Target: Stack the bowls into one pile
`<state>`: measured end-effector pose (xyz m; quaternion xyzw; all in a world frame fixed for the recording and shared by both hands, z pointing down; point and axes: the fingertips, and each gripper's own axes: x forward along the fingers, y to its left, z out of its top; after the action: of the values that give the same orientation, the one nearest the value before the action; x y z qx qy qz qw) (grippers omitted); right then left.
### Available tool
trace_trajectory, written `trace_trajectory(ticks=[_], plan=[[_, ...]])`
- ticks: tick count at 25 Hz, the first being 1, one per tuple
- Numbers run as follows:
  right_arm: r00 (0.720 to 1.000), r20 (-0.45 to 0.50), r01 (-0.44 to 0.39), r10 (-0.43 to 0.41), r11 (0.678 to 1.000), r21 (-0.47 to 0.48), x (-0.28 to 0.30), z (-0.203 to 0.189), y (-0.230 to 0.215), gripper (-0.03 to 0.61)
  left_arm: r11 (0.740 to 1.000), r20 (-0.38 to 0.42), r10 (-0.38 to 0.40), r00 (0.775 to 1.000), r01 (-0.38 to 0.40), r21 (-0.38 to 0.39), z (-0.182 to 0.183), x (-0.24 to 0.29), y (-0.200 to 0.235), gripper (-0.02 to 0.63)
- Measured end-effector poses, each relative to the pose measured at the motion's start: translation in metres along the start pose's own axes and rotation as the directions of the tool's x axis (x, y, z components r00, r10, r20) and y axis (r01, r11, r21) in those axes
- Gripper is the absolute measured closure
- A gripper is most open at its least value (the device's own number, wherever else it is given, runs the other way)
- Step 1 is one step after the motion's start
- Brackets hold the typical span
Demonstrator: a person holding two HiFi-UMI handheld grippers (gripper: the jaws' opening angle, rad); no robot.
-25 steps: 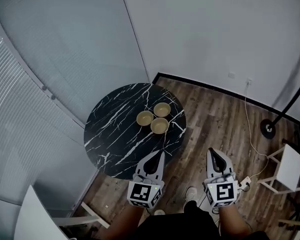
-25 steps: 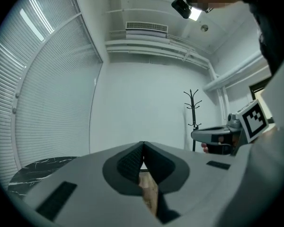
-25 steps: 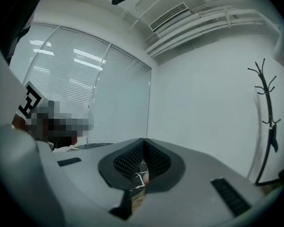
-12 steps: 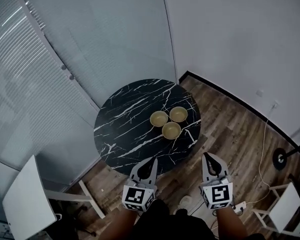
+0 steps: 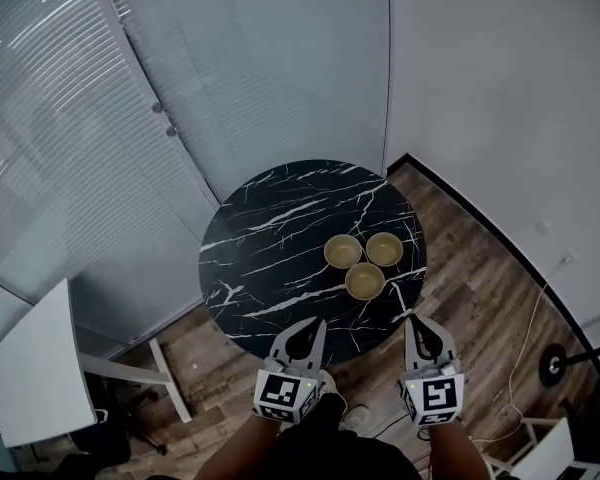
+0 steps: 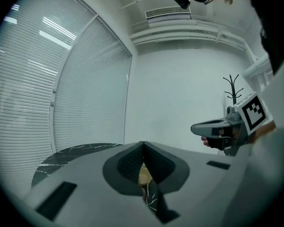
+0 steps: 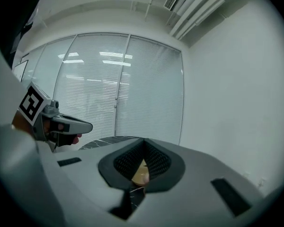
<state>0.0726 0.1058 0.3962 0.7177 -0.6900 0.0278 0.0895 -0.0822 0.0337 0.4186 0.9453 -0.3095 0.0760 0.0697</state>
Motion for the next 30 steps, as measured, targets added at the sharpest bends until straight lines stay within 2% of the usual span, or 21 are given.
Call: trace_trajectory(ticks=[6,12,19,24,28,30], plan=[[0.999,-0.039,-0.033,0.032,0.999,-0.03,0.058,0.0,-0.006,0.569,1.0,0.016,0.011,1.0,-0.011,0.025,0.006,0.035,0.03,0.604],[0.991,-0.093,-0.105,0.101,0.993,-0.045,0.113,-0.013,0.007,0.569,0.997,0.006,0.033,0.999,-0.033,0.066,0.007,0.061,0.06,0.604],[0.974,-0.166,-0.165,0.157,0.986,-0.034,0.138,-0.031,0.005,0.569,0.998,-0.031,0.053,0.998,-0.052,0.036,-0.01,0.078,0.075,0.604],[0.951,-0.228,-0.217,0.207,0.976,-0.022,0.151,-0.058,-0.008,0.569,0.992,-0.071,0.127,0.989,-0.128,-0.017,-0.022,0.08,0.073,0.604],[0.924,-0.276,-0.278,0.266,0.961,-0.004,0.156,-0.08,-0.017,0.569,0.972,-0.084,0.217,0.973,-0.223,-0.079,-0.036,0.081,0.072,0.604],[0.91,-0.295,-0.304,0.293,0.953,0.006,0.159,-0.092,-0.019,0.568,0.962,-0.101,0.254,0.962,-0.263,-0.079,-0.043,0.083,0.073,0.604]])
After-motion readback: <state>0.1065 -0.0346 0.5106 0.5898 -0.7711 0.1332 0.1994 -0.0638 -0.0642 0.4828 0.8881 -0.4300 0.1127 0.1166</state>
